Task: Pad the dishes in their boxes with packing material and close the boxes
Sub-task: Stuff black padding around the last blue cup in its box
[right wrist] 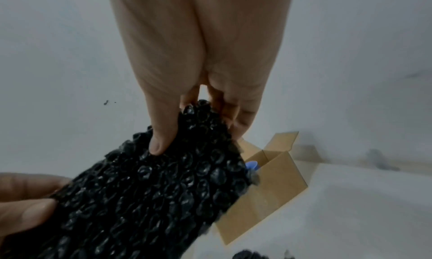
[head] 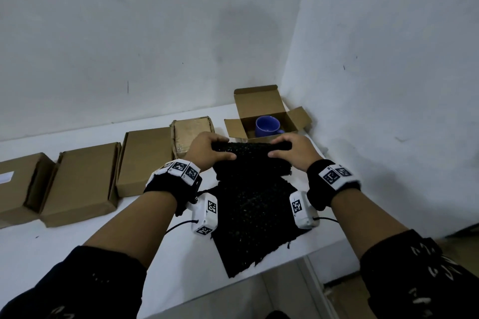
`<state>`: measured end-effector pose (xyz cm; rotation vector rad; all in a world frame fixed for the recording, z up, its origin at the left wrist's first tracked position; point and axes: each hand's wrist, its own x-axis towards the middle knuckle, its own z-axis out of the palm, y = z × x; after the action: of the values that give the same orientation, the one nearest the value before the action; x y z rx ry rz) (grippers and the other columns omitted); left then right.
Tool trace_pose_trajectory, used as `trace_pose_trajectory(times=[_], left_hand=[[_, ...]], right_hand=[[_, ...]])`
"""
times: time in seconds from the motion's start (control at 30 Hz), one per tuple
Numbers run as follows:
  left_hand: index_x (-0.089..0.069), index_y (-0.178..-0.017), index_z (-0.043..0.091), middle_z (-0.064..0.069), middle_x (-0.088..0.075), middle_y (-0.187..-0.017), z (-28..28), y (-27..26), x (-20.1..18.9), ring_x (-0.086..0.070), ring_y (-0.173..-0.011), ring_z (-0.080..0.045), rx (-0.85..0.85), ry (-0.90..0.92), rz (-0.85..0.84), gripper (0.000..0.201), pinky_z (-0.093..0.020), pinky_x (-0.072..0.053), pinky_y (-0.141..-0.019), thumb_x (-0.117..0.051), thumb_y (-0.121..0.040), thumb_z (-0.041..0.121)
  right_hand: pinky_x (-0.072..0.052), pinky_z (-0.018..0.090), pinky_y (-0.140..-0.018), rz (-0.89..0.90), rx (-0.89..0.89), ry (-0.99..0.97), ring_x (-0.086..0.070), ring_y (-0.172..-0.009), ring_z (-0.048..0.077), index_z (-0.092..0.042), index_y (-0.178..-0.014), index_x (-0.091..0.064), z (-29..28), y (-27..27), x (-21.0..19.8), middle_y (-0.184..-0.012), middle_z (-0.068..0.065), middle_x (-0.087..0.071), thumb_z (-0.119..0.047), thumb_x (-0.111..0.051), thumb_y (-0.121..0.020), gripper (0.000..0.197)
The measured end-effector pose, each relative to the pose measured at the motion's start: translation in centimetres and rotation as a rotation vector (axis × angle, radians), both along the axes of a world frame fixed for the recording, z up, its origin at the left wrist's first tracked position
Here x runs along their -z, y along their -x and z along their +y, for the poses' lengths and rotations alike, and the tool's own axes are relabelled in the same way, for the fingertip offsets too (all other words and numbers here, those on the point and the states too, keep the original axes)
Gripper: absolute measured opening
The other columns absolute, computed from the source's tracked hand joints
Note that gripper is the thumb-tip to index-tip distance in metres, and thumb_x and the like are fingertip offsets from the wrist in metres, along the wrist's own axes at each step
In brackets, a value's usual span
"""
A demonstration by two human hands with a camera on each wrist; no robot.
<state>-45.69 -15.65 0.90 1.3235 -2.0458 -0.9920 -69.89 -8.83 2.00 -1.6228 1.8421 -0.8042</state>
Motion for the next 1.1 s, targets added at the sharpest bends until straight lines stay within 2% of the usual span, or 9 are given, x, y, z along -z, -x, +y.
trace_pose_trajectory(times=[0.13, 0.2, 0.3, 0.47, 0.57, 0.77, 0.9, 0.97, 1.1], left_hand=[[-0.064, -0.074, 0.017, 0.004, -0.057, -0.07, -1.2, 1.0, 0.3, -0.056, -0.072, -0.015, 0.041, 0.125, -0.269, 0.019, -0.019, -0.04, -0.062, -0.072, -0.08, 0.034], [-0.065, -0.085, 0.024, 0.006, -0.062, -0.085, -1.9, 2.0, 0.5, -0.055, -0.089, -0.018, 0.092, 0.225, -0.365, 0.024, -0.028, -0.044, -0.077, -0.067, -0.079, 0.046], [-0.062, -0.115, 0.026, 0.009, -0.062, -0.111, -2.1, 4.6, -0.2, -0.054, -0.104, -0.01, 0.182, 0.137, -0.188, 0.041, -0.027, -0.042, -0.091, -0.071, -0.078, 0.042], [-0.065, -0.096, 0.02, 0.005, -0.064, -0.088, -3.6, 9.0, -0.5, -0.059, -0.085, -0.011, -0.031, -0.047, -0.023, 0.01, -0.02, -0.04, -0.074, -0.066, -0.086, 0.022], [-0.064, -0.096, 0.014, 0.0, -0.065, -0.087, -4.8, 10.4, -0.2, -0.059, -0.078, -0.009, -0.1, -0.145, 0.094, 0.011, -0.009, -0.043, -0.064, -0.066, -0.086, 0.019], [-0.064, -0.09, 0.015, -0.002, -0.062, -0.086, -6.5, 11.9, -0.3, -0.058, -0.085, -0.017, -0.073, -0.218, 0.309, 0.009, -0.029, -0.044, -0.085, -0.065, -0.085, 0.007], [-0.064, -0.103, 0.016, 0.0, -0.057, -0.094, -7.4, 11.8, 0.0, -0.055, -0.086, -0.016, -0.375, 0.065, 0.019, 0.028, -0.025, -0.042, -0.077, -0.073, -0.079, 0.027], [-0.056, -0.107, 0.015, -0.005, -0.061, -0.095, -7.7, 12.0, 0.0, -0.06, -0.081, -0.018, -0.433, -0.033, 0.055, 0.035, -0.029, -0.049, -0.071, -0.071, -0.081, 0.032], [-0.05, -0.117, 0.007, -0.016, -0.064, -0.109, -8.4, 13.6, 0.6, -0.066, -0.083, -0.022, -0.363, -0.32, 0.312, 0.038, -0.031, -0.057, -0.069, -0.064, -0.088, 0.028]], right_hand=[[-0.033, 0.021, -0.094, 0.057, -0.078, 0.093, -0.048, -0.109, 0.017, -0.008, -0.093, -0.066, -1.5, 1.3, -0.7, -0.114, 0.009, -0.052, -0.02, -0.075, -0.078, 0.021], [-0.041, 0.031, -0.096, -0.036, -0.156, 0.045, -0.054, -0.105, 0.019, -0.009, -0.094, -0.063, -2.2, 1.9, -1.3, -0.11, 0.007, -0.058, -0.017, -0.071, -0.082, 0.017], [-0.047, 0.037, -0.084, -0.102, -0.204, -0.01, -0.058, -0.09, 0.019, -0.012, -0.091, -0.06, -4.0, 2.7, -2.0, -0.092, 0.002, -0.059, -0.016, -0.07, -0.083, 0.014], [-0.041, 0.033, -0.094, 0.242, 0.136, 0.308, -0.045, -0.111, 0.023, -0.014, -0.116, -0.053, -7.1, 4.4, -1.6, -0.119, 0.008, -0.048, -0.034, -0.078, -0.072, 0.054], [-0.039, 0.036, -0.097, 0.336, 0.083, 0.425, -0.043, -0.114, 0.023, -0.019, -0.12, -0.054, -7.9, 4.6, -1.4, -0.123, 0.006, -0.044, -0.051, -0.073, -0.07, 0.062], [-0.025, 0.048, -0.111, 0.228, -0.266, 0.0, -0.031, -0.132, 0.022, -0.024, -0.121, -0.061, -10.7, 5.0, 0.8, -0.14, 0.0, -0.035, -0.049, -0.069, -0.078, 0.05], [-0.045, 0.035, -0.084, 0.054, -0.176, 0.002, -0.053, -0.1, 0.026, -0.012, -0.092, -0.063, -12.3, 5.2, 0.3, -0.103, 0.008, -0.053, -0.034, -0.063, -0.088, 0.022], [-0.048, 0.031, -0.075, -0.04, -0.099, 0.026, -0.057, -0.091, 0.021, -0.011, -0.098, -0.06, -12.8, 5.1, -0.2, -0.097, 0.004, -0.06, -0.029, -0.06, -0.091, 0.019], [-0.046, 0.027, -0.086, -0.279, -0.066, -0.044, -0.056, -0.1, 0.014, -0.014, -0.115, -0.054, -13.7, 5.0, -0.1, -0.108, -0.001, -0.06, -0.023, -0.059, -0.092, 0.025]])
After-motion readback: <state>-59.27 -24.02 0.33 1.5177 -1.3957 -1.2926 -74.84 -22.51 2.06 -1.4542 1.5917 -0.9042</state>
